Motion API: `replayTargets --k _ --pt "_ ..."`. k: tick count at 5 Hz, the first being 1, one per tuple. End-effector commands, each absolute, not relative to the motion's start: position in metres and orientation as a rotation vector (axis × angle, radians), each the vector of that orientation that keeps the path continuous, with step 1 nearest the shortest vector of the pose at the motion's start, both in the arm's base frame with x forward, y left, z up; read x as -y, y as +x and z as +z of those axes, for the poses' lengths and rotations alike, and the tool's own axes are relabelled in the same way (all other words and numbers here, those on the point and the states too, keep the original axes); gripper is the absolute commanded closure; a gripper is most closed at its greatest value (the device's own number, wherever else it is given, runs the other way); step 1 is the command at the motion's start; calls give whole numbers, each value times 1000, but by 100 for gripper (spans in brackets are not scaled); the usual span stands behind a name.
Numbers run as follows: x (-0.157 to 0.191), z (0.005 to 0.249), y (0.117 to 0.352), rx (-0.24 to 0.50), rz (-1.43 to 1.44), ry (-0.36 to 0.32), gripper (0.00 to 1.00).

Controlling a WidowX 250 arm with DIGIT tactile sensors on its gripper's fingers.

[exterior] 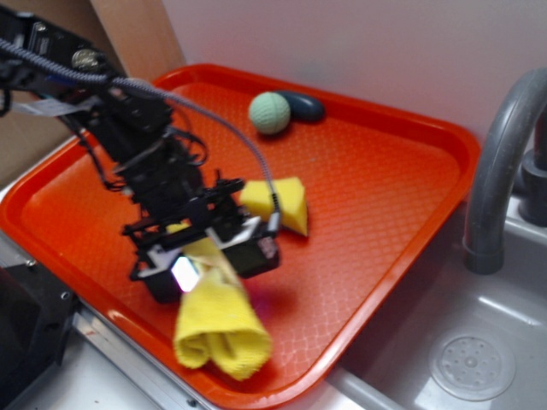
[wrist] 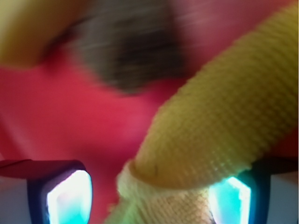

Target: Grab the yellow cloth.

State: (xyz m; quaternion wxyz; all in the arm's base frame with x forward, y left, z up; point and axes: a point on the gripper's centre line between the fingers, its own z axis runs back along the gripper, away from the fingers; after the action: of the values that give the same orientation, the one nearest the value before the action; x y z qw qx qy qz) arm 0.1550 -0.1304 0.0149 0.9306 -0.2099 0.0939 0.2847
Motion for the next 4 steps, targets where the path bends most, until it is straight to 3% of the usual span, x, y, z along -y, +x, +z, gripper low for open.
replayTargets --k 1,3,4 --pt "135 11 137 -102 438 -325 100" --pt "124 38 134 -42 312 -288 100" --pt "85 79 138 -29 129 -202 100"
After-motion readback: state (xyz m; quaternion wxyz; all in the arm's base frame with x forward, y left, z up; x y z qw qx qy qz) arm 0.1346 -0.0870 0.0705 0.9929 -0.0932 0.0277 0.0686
